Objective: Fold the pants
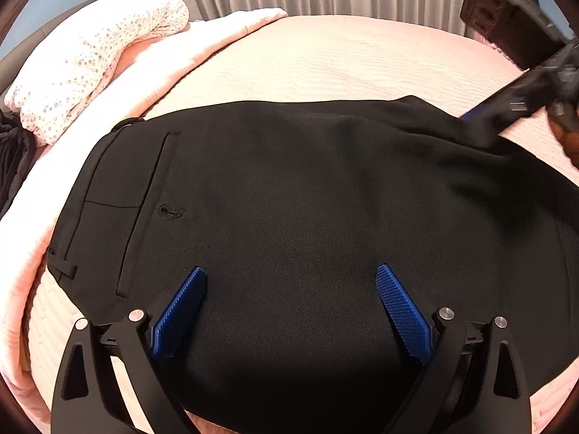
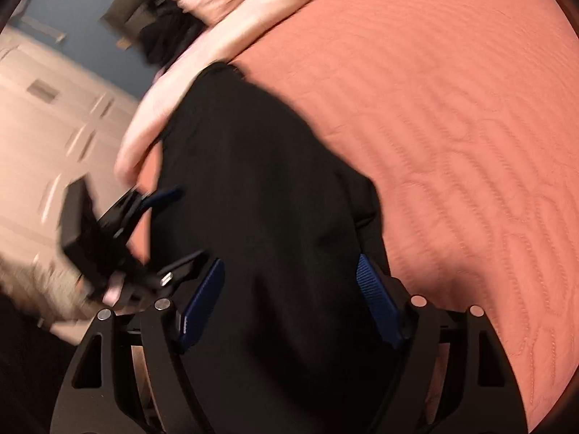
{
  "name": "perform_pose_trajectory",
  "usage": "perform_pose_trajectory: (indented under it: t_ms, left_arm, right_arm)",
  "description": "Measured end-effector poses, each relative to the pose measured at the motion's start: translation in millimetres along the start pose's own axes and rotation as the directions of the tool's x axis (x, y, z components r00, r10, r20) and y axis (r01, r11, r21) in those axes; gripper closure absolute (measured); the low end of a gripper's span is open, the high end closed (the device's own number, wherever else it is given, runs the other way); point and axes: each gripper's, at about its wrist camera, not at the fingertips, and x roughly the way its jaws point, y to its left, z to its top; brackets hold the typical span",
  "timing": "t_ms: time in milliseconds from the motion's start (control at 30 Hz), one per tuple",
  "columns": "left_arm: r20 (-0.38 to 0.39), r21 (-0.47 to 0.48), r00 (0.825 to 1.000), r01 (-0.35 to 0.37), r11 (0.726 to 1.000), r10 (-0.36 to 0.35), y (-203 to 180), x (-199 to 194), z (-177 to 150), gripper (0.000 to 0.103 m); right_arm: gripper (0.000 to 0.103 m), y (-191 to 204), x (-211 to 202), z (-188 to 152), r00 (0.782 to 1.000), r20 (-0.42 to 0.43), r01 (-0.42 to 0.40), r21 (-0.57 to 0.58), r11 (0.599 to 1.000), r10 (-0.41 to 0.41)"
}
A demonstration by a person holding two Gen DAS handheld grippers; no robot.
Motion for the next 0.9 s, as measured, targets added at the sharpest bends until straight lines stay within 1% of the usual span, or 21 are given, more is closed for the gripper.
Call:
perform_pose_trajectory:
  t_ms: [33,67,100,133,200,233,267,333,367,400,467,500,533,567,600,667,733,800,833,867,900]
  left_arm:
    - [0.001,-0.002,1.0,0.0,1.0,0.0,0.9,0.5,0.2,0.007]
    - [0.003,-0.004,1.0,-0.002,1.0,0.002,2.5,2.2,1.3,0.007]
    - [0.006,-0.006,1.0,-0.006,1.0,0.006,2.3,2.7,0.9,0.006]
    - [0.01,-0.008,1.0,-0.011,1.0,0.011,1.8,3.2,0.6,0.006]
    - [0.012,-0.007,1.0,-0.016,1.0,0.016,0.8,3.7,0.9,0.006]
    - [0.012,-0.009,1.0,-0.015,1.0,0.015,1.1,3.5,0.7,0.006]
    - [0.014,-0.01,1.0,-0.013,1.0,0.013,1.6,3.3,0.2,0.006]
    - [0.019,-0.01,1.0,-0.014,1.0,0.015,1.6,2.9,-0.7,0.006]
    - [0.022,-0.011,1.0,-0.014,1.0,0.014,1.4,2.8,-1.4,0.006]
    - [0.025,-0.012,1.0,-0.015,1.0,0.015,1.1,3.1,-1.4,0.006]
    - [0.027,-0.012,0.999,-0.016,1.0,0.017,1.0,3.0,-2.4,0.005]
    - [0.029,-0.012,0.999,-0.018,1.0,0.018,1.1,3.0,-3.0,0.005]
    - [0.03,-0.012,0.999,-0.019,1.0,0.019,1.1,3.0,-3.4,0.005]
    - [0.03,-0.012,0.999,-0.018,1.0,0.019,1.0,3.0,-3.7,0.005]
    - [0.031,-0.013,0.999,-0.018,1.0,0.018,1.2,2.8,-4.1,0.005]
    - [0.029,-0.014,0.999,-0.016,1.0,0.017,1.9,3.2,-4.2,0.005]
    - [0.03,-0.014,0.999,-0.016,1.0,0.017,1.9,3.1,-4.5,0.005]
    - [0.035,-0.014,0.999,-0.019,1.0,0.02,1.1,2.9,-5.0,0.005]
    - [0.037,-0.014,0.999,-0.022,1.0,0.022,0.7,3.0,-5.4,0.005]
    - [0.038,-0.013,0.999,-0.023,1.0,0.024,0.2,3.2,-5.5,0.005]
    - [0.039,-0.013,0.999,-0.025,1.0,0.025,-0.2,3.1,-5.8,0.005]
  right_arm:
    - [0.029,-1.0,-3.8,2.1,1.0,0.007,0.022,-0.019,1.0,-0.022]
    - [0.028,-8.5,-8.3,6.6,0.997,0.037,0.064,-0.002,0.998,-0.064]
    - [0.024,-17.3,-11.0,10.2,0.996,0.056,0.071,0.03,0.997,-0.072]
    - [0.023,-25.7,-11.7,14.2,0.995,0.067,0.066,0.063,0.996,-0.07]
    - [0.023,-29.0,-9.9,19.1,0.996,0.068,0.053,0.061,0.997,-0.057]
    - [0.023,-26.4,-8.3,19.2,0.998,0.046,0.029,0.045,0.999,-0.031]
    - [0.023,-19.3,-4.0,16.4,1.0,-0.005,-0.012,0.012,1.0,0.012]
    - [0.023,-4.5,0.6,8.1,0.996,-0.078,-0.053,-0.053,0.997,0.049]
    - [0.023,0.6,0.0,3.9,0.991,-0.105,-0.095,-0.064,0.993,0.088]
    - [0.023,6.1,-1.8,-0.1,0.983,-0.118,-0.149,-0.069,0.986,0.14]
    - [0.023,10.0,-1.1,-3.3,0.975,-0.131,-0.19,-0.081,0.978,0.179]
    - [0.021,8.9,1.8,-2.0,0.978,-0.124,-0.179,-0.083,0.98,0.168]
    - [0.015,4.0,5.8,2.4,0.986,-0.1,-0.143,-0.074,0.987,0.135]
    - [0.014,0.3,10.7,7.7,0.994,-0.076,-0.083,-0.069,0.994,0.078]
    - [0.014,-10.7,13.8,15.7,0.999,-0.038,0.007,-0.041,0.999,-0.009]
    - [0.014,-21.9,12.7,20.4,0.999,-0.009,-0.047,0.027,0.999,0.047]
    - [0.012,-20.6,12.7,17.6,0.997,0.01,-0.081,0.03,0.996,0.081]
    - [0.012,-15.4,19.1,14.9,0.986,0.03,-0.163,0.027,0.986,0.162]
    - [0.012,-13.6,23.3,16.4,0.982,0.045,-0.183,0.031,0.983,0.181]
    - [0.012,-11.8,25.8,18.7,0.977,0.074,-0.202,0.031,0.979,0.2]
    - [0.012,-13.9,25.0,22.5,0.969,0.137,-0.213,0.04,0.976,0.206]
